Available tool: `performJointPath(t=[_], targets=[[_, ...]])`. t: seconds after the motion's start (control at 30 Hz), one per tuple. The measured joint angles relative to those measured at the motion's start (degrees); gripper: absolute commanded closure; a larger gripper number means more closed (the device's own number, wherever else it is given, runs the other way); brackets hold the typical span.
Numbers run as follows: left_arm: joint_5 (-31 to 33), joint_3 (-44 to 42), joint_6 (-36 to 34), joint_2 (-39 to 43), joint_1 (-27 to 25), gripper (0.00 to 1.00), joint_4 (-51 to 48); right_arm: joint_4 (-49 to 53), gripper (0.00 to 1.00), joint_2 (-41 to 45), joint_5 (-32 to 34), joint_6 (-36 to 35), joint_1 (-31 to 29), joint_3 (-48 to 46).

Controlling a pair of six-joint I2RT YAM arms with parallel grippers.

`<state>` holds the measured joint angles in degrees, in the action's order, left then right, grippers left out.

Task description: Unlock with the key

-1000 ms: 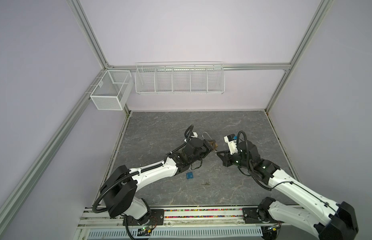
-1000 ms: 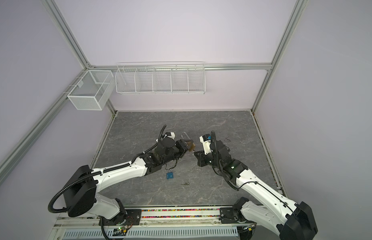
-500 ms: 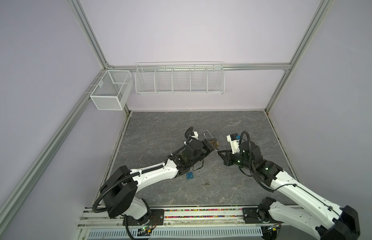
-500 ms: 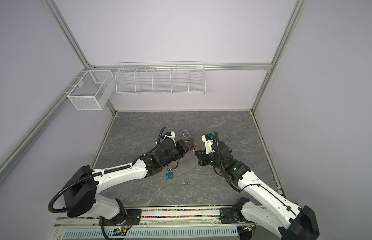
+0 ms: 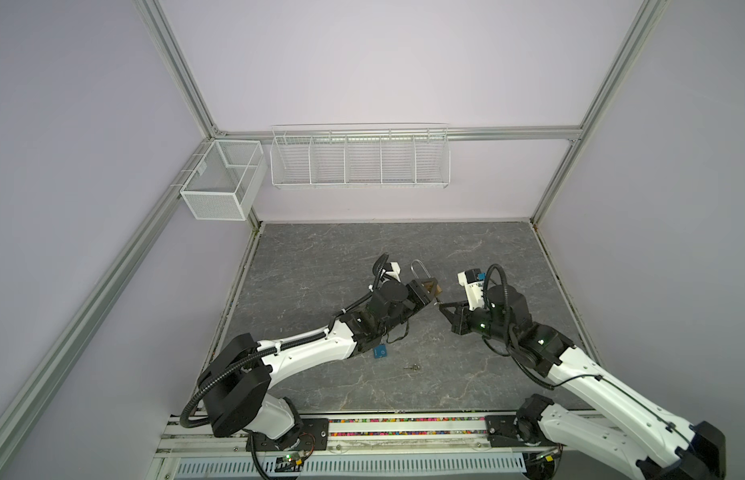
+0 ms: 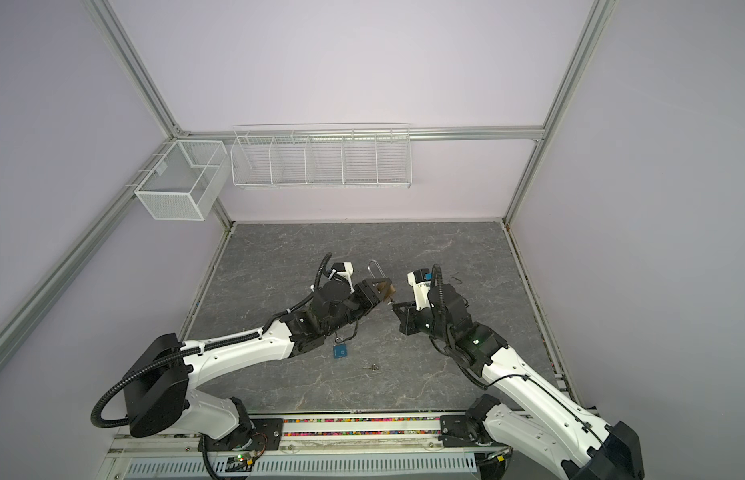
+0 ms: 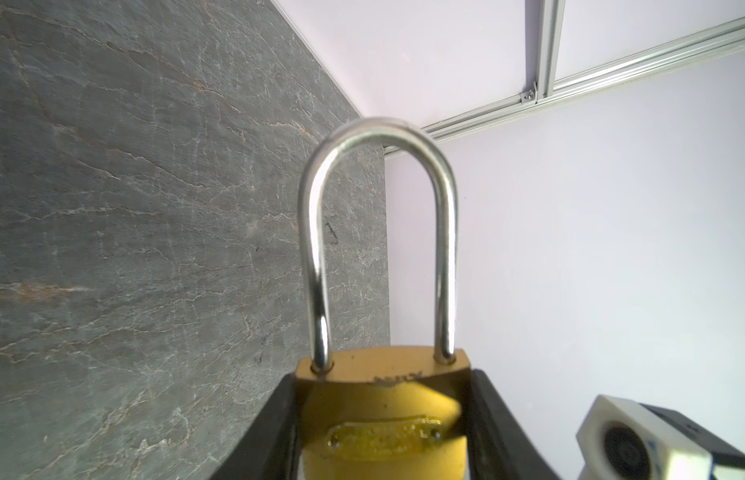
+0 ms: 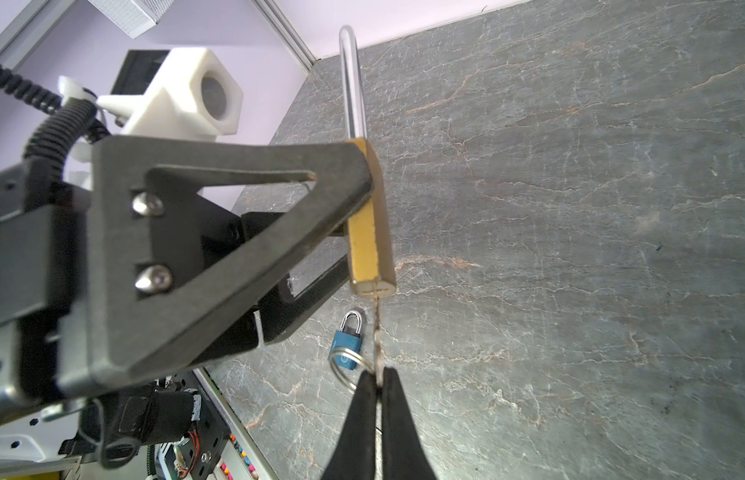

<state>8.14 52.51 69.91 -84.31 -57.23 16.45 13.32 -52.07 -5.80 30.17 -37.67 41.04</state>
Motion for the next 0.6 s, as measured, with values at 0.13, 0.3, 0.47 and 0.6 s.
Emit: performJointPath(t=[0.13, 0.3, 0.47, 0.6], targets=[[0.04, 0.00, -0.17, 0.02, 0.00, 1.00, 0.02, -0.11, 0.94, 0.00, 0.04, 0.00, 0.00, -0.07], [0.72, -0.02, -0.17, 0.00, -0.09, 1.00, 0.17, -0.63, 0.94, -0.50, 0.20, -0.11, 0.00, 0.02], [3.02, -1.09, -0.15, -0.46, -0.20, 1.00, 2.60, -0.48, 0.94, -3.45, 0.50, -0.44, 0.00, 1.86], [5.03, -2.32, -0.17, -0.46, -0.66, 1.00, 4.15, -0.24, 0.94, -5.22, 0.42, -0.63, -0.04, 2.64]])
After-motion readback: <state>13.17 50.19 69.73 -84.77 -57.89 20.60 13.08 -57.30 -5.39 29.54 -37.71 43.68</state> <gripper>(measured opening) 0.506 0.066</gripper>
